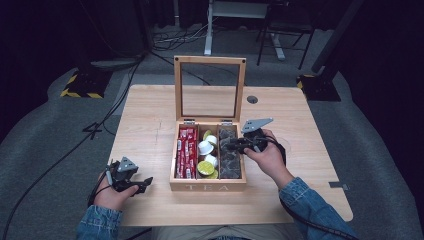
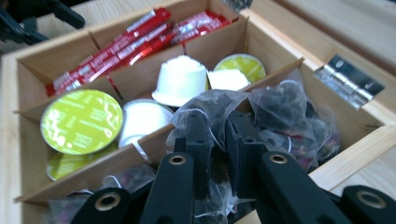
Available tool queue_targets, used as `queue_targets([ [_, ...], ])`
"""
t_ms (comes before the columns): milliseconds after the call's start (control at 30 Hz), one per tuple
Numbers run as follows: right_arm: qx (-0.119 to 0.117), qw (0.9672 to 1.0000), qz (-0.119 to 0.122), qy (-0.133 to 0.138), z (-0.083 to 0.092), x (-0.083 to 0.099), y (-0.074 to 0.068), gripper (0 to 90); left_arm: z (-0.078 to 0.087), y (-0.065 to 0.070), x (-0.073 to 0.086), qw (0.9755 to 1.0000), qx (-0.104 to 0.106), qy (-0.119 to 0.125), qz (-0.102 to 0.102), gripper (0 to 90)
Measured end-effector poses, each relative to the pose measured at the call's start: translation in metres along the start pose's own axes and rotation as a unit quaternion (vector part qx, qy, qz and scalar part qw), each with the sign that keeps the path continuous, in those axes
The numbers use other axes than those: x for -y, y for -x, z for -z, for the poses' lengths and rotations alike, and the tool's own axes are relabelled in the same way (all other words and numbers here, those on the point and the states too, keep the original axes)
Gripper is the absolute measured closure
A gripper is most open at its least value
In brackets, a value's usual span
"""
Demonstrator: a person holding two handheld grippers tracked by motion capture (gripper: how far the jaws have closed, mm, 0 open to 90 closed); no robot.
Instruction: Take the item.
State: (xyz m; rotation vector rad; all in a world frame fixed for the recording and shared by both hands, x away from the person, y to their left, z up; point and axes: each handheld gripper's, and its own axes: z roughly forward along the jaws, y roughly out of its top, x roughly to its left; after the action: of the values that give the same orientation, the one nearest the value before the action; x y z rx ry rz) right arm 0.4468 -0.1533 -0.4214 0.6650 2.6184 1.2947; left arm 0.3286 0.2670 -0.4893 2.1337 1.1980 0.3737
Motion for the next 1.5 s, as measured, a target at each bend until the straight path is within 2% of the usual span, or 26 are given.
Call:
queue_targets([
  [367,0.003,0.9993,0.005,0.037,0.03,-0.013,-0.004,80.9,-0.003,-0.002,-0.003,1.0,0.001,-0.002,0.001,28.5],
  [700,0.012,0.9986,0.005,0.052,0.06,-0.018,-0.006,80.9,-0.009,-0.005,-0.006,1.0,0.006,-0.006,0.0,28.1],
  [1033,0.034,0.9978,0.0,0.058,0.091,-0.016,-0.004,80.9,-0.013,-0.006,-0.01,1.0,0.007,-0.006,0.0,25.9],
  [1500,0.068,0.9958,-0.014,0.058,0.123,-0.005,0.005,80.9,-0.015,-0.006,-0.01,0.9998,0.01,-0.014,-0.004,24.1],
])
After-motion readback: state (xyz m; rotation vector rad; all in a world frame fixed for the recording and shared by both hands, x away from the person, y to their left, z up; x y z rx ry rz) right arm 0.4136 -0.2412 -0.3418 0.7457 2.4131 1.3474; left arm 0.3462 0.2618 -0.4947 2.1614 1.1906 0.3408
